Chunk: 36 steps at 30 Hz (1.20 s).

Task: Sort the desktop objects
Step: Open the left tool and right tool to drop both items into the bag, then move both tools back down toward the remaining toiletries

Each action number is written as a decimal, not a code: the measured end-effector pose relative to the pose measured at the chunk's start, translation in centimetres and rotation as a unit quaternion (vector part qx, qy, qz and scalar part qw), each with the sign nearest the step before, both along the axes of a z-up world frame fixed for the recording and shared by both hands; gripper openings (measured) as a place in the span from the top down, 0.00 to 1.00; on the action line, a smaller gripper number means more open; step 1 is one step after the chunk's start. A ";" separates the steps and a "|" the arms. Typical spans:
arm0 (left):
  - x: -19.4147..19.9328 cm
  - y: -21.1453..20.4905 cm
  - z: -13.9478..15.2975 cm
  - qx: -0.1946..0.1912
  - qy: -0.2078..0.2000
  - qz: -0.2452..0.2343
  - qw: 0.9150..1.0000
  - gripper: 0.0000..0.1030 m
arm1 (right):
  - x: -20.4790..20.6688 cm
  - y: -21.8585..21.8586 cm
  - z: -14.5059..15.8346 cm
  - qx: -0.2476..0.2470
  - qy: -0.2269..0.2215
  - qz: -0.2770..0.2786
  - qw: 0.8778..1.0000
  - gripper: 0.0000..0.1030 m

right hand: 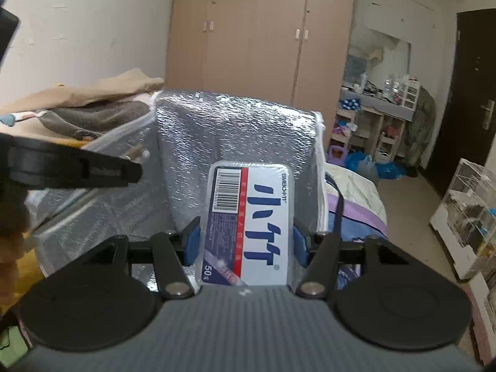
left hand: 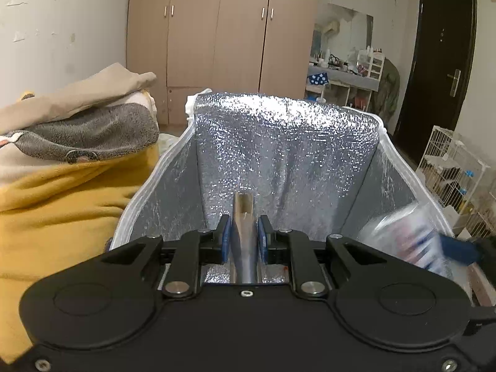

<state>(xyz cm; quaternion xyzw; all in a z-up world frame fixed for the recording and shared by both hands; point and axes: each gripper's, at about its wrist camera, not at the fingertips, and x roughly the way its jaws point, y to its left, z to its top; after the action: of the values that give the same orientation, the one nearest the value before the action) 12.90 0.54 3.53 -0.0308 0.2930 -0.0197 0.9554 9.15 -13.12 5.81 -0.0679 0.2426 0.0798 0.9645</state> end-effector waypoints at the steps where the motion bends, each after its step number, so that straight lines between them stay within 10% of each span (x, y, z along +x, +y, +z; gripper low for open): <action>1: -0.1 -0.1 0.1 0.003 0.002 -0.004 1.000 0.77 | -0.1 0.1 0.1 0.000 -0.006 0.000 1.000 0.04; 6: -1.1 -0.1 0.7 0.011 -0.019 0.001 1.000 0.01 | -1.0 0.1 0.6 -0.007 -0.037 -0.003 0.999 0.00; 26: -9.6 6.2 2.1 -0.105 -0.041 -0.037 0.993 0.00 | -13.5 -5.2 1.6 0.103 -0.125 0.014 0.987 0.00; 36: -15.9 13.1 -7.2 -0.083 0.022 0.012 0.996 0.00 | -18.5 -7.4 -6.9 0.141 -0.053 0.008 0.989 0.00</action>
<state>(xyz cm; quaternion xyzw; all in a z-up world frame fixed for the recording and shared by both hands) -2.99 13.68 -3.63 -0.1135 0.3107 -0.0321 0.9432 -9.31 -20.49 -1.06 0.0626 0.1770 0.1173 0.9752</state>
